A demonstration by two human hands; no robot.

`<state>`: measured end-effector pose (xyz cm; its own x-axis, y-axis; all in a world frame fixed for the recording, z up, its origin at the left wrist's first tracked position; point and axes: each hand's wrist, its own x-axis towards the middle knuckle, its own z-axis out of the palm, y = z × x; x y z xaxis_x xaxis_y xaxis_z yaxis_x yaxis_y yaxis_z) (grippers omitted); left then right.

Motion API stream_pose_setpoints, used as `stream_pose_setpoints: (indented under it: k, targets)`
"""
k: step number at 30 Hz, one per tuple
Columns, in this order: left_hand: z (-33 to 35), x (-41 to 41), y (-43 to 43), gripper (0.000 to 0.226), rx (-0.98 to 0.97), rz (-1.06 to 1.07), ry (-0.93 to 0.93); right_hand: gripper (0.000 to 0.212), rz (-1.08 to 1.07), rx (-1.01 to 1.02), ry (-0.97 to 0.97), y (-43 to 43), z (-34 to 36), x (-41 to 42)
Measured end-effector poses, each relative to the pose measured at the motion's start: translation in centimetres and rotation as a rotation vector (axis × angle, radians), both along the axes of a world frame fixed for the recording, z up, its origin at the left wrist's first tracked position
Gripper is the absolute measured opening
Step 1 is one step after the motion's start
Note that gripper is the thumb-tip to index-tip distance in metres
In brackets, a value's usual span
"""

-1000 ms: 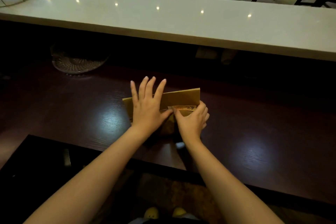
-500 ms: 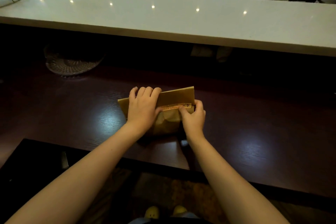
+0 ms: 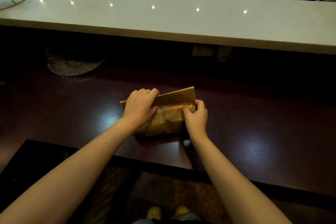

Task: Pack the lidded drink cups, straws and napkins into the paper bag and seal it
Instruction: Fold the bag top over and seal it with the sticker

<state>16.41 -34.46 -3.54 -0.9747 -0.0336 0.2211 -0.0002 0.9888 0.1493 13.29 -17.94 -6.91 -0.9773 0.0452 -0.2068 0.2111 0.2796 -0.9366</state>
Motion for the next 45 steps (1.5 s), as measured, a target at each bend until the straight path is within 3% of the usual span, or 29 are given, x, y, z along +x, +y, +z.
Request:
stream_pose_setpoints:
  k: [4, 7, 10, 13, 18, 28, 34, 39, 45]
  targets:
    - [0.1, 0.0, 0.1, 0.034, -0.041, -0.012, -0.009, 0.042, -0.049, 0.186, 0.165, 0.0, 0.6, 0.5]
    - [0.7, -0.3, 0.0, 0.035, -0.034, -0.023, -0.071, 0.03, -0.091, 0.411, 0.542, 0.3, 0.6, 2.6]
    - [1.6, -1.2, -0.2, 0.037, -0.053, -0.042, -0.168, 0.03, 0.285, 0.583, 0.787, -1.0, -0.7, 4.7]
    - [1.9, -1.8, -0.5, 0.029, -0.065, -0.057, -0.226, 0.042, 0.586, 0.681, 0.776, -2.7, -2.1, 4.9]
    - [1.8, -2.0, -0.7, 0.015, -0.082, -0.083, -0.23, 0.044, 0.659, 0.706, 0.829, -2.2, -2.4, 3.7]
    - [1.6, -2.6, -1.2, 0.019, -0.082, -0.171, -0.278, 0.037, 0.459, 0.689, 0.838, 3.1, -2.3, 0.5]
    - [1.7, -2.2, -1.0, 0.024, -0.107, -0.193, -0.231, 0.03, 0.322, 0.635, 0.665, 3.5, -1.6, 0.1]
    - [2.1, -1.3, -1.2, 0.047, -0.07, -0.184, -0.209, 0.03, 0.198, 0.424, 0.549, 2.6, -0.4, -0.5]
    - [2.2, -0.7, -1.7, 0.066, -0.084, -0.169, -0.212, 0.031, 0.187, 0.433, 0.579, 3.2, 0.1, -0.7]
